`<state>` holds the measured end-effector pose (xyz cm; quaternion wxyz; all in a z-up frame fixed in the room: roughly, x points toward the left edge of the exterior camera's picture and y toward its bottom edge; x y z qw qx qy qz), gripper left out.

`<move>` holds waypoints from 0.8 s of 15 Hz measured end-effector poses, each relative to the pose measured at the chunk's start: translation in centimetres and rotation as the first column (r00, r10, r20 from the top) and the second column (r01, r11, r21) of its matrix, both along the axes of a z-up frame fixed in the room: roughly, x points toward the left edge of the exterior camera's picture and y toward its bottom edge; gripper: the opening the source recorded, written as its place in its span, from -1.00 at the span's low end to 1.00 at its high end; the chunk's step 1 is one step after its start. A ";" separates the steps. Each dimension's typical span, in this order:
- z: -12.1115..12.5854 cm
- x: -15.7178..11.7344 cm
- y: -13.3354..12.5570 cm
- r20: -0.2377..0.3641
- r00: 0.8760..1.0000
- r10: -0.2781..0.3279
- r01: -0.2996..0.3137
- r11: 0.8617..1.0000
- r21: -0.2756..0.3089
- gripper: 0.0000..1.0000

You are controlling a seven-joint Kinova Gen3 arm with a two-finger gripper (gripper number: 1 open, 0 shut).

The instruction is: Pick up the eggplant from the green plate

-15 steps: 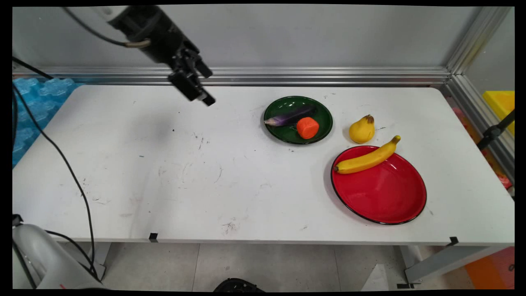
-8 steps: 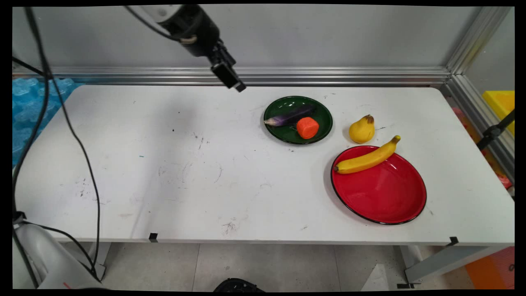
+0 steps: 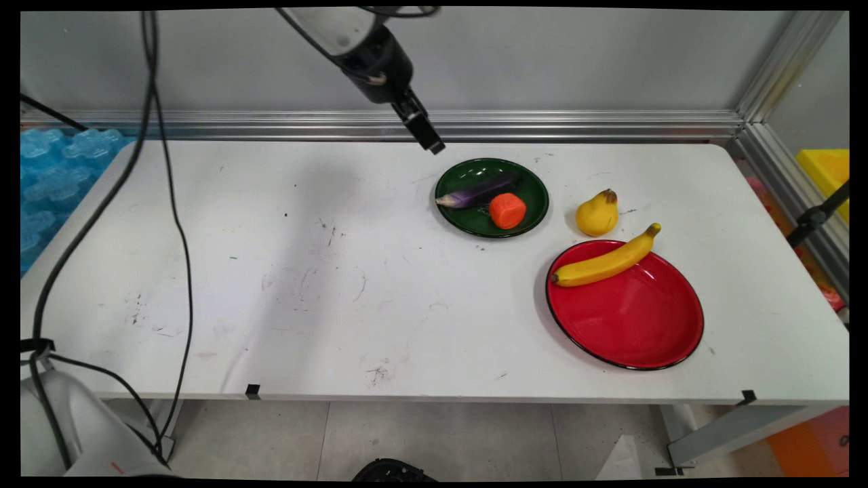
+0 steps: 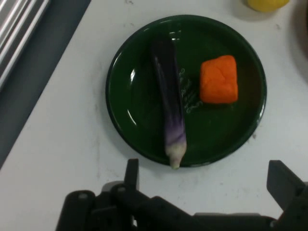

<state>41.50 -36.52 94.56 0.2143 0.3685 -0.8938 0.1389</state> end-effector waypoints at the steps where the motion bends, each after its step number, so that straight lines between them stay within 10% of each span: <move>1: -0.7 -0.6 -0.5 0.003 1.000 0.009 -0.010 1.000 0.004 1.00; 12: -8.2 -5.6 -6.1 0.063 0.994 0.086 -0.088 0.996 0.025 1.00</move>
